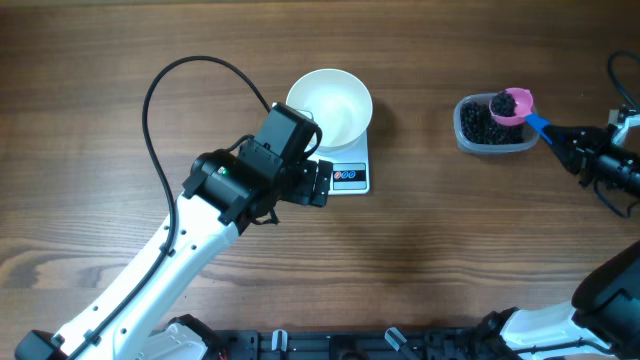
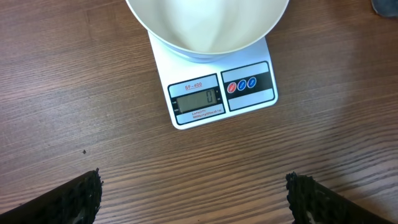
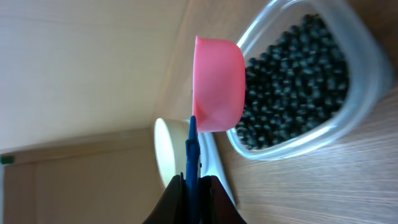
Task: Scoop item into bowl and weigh 150g on scale
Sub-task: 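Scoop beans and lift the filled scoop out of the tub with the right gripper, then carry the filled scoop with the right gripper over the white bowl, then tilt the scoop with the right gripper to pour beans into the bowl, then move the empty scoop with the right gripper back to the bean tub, then dip the scoop into the beans and lift it out with the right gripper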
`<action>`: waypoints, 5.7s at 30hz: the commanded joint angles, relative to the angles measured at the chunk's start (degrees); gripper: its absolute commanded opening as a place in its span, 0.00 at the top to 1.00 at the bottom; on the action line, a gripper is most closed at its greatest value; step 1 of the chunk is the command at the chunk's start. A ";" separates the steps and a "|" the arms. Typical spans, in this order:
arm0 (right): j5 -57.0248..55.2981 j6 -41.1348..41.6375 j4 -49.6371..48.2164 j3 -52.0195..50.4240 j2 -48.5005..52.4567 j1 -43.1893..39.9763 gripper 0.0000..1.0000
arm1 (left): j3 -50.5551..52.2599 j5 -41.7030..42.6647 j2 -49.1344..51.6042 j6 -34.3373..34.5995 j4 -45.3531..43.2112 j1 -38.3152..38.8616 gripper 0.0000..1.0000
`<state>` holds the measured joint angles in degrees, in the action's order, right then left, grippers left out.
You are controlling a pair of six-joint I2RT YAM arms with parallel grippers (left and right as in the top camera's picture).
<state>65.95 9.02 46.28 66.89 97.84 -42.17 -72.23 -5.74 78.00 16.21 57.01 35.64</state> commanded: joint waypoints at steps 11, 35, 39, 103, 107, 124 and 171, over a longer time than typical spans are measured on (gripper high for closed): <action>15.19 -1.33 1.22 0.15 0.83 2.95 0.96 | -0.96 0.09 0.09 0.55 0.04 0.26 0.00; 11.85 23.54 -25.22 0.15 0.83 34.16 0.96 | -0.96 0.09 0.09 0.55 0.04 0.26 0.00; 6.29 23.89 -29.07 0.15 0.83 38.18 0.96 | -0.96 0.09 0.09 0.55 0.04 0.26 0.00; -48.13 -31.50 -30.01 0.28 -11.43 61.11 0.96 | -0.96 0.09 0.07 0.55 0.04 0.26 0.00; -48.17 -11.02 -35.30 0.28 -13.22 59.89 0.96 | -0.96 0.09 0.09 0.55 0.04 0.26 0.00; -60.52 -15.72 -13.25 0.26 -23.96 26.34 0.96 | -0.96 0.09 0.09 0.55 0.04 0.26 0.00; -37.48 -19.54 -1.40 0.22 -6.23 23.10 0.96 | -0.96 0.09 0.09 0.55 0.04 0.26 0.00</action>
<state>19.49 -11.38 43.70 66.92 91.31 -17.85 -72.29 -5.74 78.00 16.21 57.04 35.64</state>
